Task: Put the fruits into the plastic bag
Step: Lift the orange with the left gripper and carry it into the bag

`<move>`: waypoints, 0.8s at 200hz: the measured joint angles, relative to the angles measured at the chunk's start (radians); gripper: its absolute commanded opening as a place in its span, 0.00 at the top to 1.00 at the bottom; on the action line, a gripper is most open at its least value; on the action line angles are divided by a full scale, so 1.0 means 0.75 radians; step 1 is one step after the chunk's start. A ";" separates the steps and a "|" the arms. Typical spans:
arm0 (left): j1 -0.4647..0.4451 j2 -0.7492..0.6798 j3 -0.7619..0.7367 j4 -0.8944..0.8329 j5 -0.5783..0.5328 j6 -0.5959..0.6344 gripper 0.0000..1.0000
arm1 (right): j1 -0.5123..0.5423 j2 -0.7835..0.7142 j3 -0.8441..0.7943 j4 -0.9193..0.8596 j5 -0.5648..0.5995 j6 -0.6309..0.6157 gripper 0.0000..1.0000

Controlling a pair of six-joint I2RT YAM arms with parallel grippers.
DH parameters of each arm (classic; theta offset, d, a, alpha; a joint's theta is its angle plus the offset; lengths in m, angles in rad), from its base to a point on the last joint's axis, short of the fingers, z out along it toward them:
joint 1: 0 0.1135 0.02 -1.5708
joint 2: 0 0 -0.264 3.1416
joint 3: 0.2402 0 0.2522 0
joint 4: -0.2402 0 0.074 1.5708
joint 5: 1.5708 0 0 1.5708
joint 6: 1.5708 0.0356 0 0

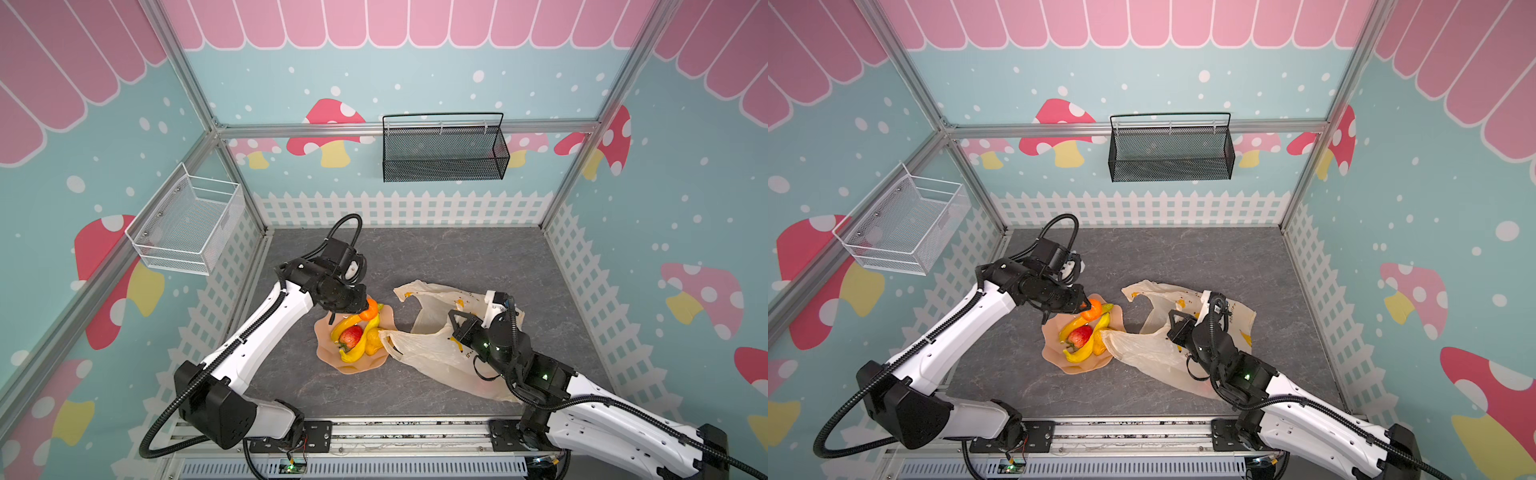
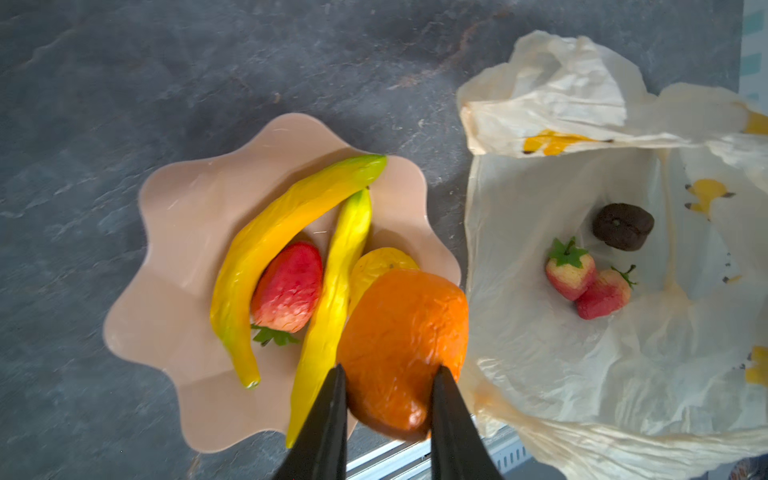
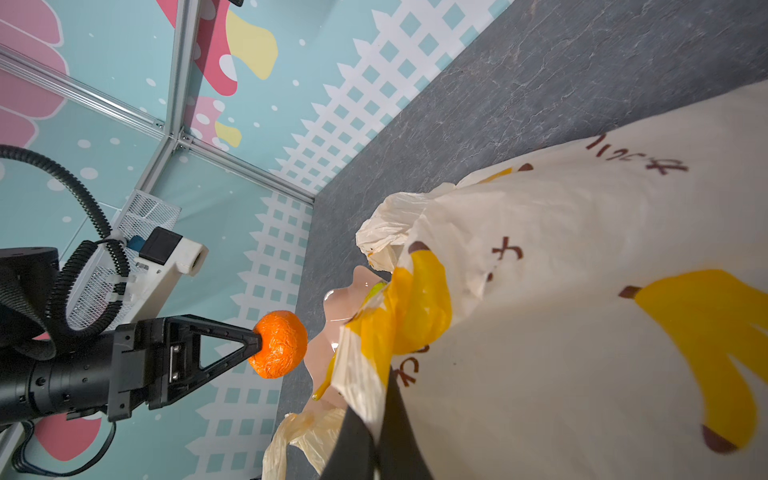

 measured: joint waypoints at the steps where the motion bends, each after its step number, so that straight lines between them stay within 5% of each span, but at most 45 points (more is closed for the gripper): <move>1: -0.005 0.003 0.000 0.005 0.002 0.000 0.78 | 0.000 0.000 0.000 0.000 0.000 0.000 1.00; 160: -0.292 0.139 -0.103 0.345 0.247 -0.054 0.81 | 0.000 -0.001 0.001 0.001 -0.010 0.000 1.00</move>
